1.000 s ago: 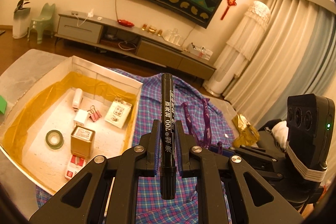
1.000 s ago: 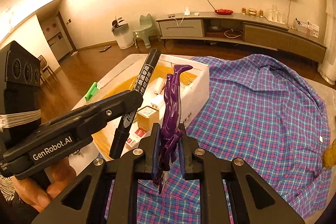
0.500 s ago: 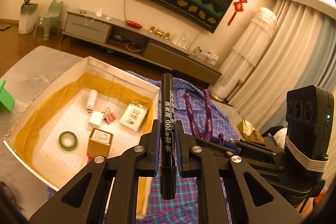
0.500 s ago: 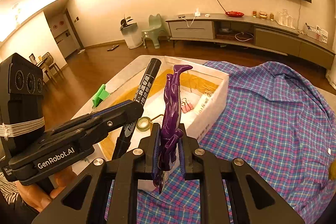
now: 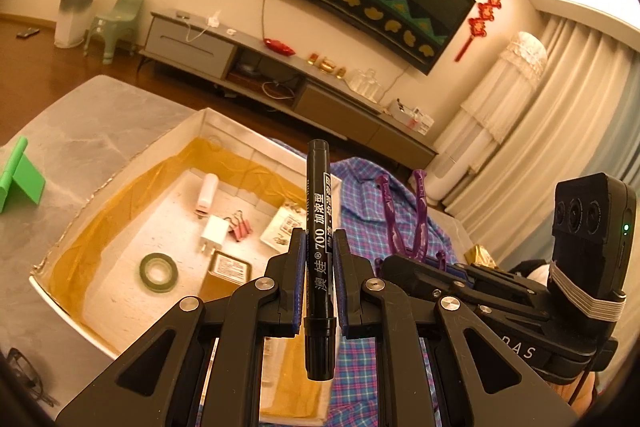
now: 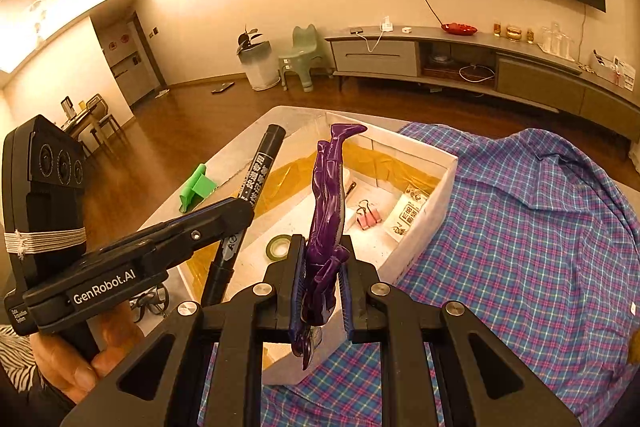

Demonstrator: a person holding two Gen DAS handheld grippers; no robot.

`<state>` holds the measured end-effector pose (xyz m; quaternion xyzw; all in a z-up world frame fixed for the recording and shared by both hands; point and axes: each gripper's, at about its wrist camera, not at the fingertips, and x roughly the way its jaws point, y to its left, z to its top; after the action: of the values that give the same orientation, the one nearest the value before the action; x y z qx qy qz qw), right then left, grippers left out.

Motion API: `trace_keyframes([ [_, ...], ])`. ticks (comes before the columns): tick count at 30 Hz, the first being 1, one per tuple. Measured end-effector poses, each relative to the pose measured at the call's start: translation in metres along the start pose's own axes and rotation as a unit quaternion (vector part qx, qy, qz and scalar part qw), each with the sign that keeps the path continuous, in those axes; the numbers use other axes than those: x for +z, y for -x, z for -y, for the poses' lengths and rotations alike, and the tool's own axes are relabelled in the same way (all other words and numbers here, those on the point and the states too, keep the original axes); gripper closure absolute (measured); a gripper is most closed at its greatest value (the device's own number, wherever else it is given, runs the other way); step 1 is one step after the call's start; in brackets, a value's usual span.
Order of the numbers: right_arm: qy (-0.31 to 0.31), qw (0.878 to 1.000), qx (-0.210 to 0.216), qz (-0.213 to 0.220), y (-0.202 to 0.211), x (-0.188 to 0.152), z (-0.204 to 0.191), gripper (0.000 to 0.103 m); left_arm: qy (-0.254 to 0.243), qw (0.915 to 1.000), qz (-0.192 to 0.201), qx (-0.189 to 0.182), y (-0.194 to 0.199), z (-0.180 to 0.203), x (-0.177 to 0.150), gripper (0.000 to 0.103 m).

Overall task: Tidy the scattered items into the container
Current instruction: 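Carry the black marker and purple figure over the white box with both tools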

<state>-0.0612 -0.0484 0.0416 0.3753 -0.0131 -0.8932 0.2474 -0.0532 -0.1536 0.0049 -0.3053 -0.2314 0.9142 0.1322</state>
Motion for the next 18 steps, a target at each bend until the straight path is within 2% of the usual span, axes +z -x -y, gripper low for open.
trace_keyframes([
  [9, 0.006, 1.000, 0.003, -0.015, -0.024, 0.008, -0.003, 0.086, 0.022, 0.9992, 0.007, 0.034, -0.002, -0.031, 0.014, 0.090],
  [13, 0.005, 1.000, 0.007, -0.026, -0.038, 0.009, -0.001, 0.086, 0.012, 0.9979, 0.002, 0.063, -0.008, -0.039, 0.019, 0.090],
  [18, 0.005, 0.999, 0.009, -0.039, -0.053, 0.012, -0.001, 0.086, 0.006, 0.9966, -0.009, 0.082, -0.018, -0.047, 0.023, 0.090],
])
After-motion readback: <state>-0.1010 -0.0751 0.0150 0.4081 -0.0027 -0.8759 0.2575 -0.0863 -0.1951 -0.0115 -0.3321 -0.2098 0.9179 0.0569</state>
